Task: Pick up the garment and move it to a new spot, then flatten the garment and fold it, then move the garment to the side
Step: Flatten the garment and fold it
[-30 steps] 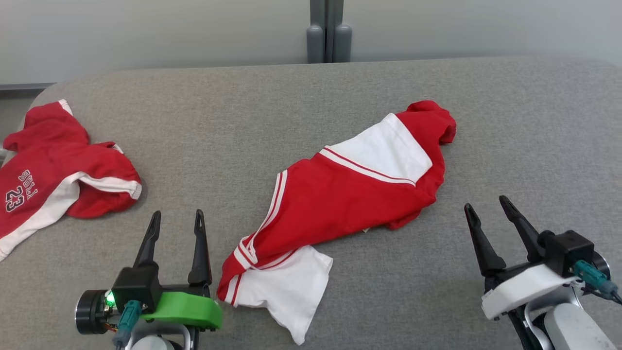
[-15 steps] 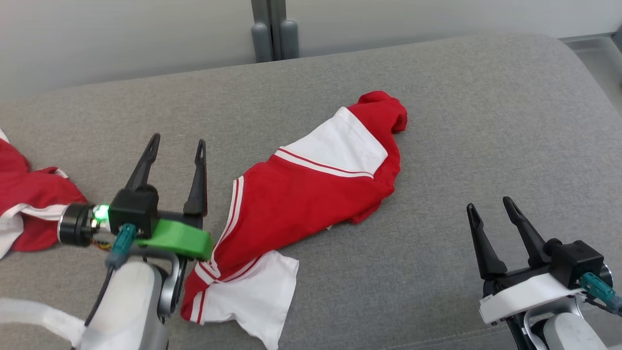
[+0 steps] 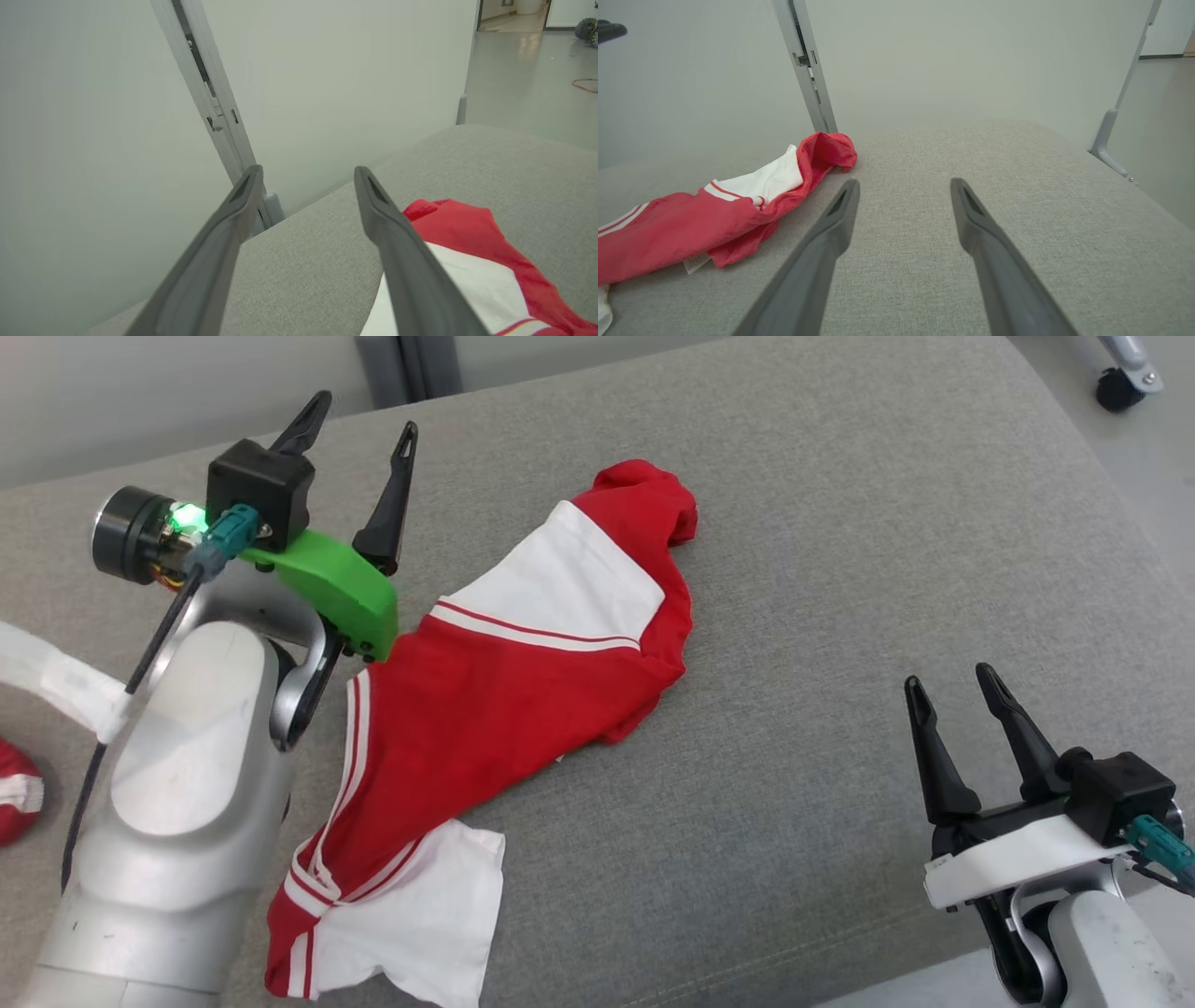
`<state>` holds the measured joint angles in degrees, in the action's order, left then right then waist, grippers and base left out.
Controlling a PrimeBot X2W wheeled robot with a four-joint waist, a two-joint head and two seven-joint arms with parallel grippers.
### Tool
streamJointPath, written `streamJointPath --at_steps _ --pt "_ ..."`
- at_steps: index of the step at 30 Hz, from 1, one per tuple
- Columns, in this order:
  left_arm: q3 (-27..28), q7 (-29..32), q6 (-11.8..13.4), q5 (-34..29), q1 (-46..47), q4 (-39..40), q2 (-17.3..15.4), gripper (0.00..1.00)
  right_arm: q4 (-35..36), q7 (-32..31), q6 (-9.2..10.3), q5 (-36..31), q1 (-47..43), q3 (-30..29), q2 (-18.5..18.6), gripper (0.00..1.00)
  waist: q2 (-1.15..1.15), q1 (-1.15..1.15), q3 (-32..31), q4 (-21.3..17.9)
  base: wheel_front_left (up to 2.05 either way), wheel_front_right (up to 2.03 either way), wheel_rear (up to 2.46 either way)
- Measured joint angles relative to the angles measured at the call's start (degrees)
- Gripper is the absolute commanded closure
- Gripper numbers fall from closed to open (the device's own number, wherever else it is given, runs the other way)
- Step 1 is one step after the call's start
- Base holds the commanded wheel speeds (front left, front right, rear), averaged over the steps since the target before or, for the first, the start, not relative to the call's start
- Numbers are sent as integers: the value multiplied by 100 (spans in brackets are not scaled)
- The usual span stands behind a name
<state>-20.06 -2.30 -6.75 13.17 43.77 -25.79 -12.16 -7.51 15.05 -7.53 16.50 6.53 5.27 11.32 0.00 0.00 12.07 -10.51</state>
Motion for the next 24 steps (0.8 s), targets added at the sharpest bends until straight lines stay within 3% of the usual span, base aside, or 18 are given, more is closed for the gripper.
streamJointPath --at_steps 4,10,11,16,24 --pt "-348 364 -43 211 225 -470 -193 0 -59 0 0 51 108 7 -32 0 0 0 163 -199 0 0 0" --pt "-1295 843 -69 1078 358 -861 -500 0 -149 0 0 108 241 64 -86 0 0 0 382 -452 0 0 0" --pt "-1650 1036 -69 1308 378 -977 -654 0 -179 0 0 119 277 92 -93 0 0 0 445 -527 0 0 0" --pt "-2170 1254 -71 1747 454 -1277 -882 0 -235 0 0 158 389 146 -89 0 0 0 576 -655 0 0 0" --pt "-2633 1392 -71 2134 647 -1868 -892 0 -286 0 0 208 504 167 -102 0 0 0 723 -798 0 0 0"
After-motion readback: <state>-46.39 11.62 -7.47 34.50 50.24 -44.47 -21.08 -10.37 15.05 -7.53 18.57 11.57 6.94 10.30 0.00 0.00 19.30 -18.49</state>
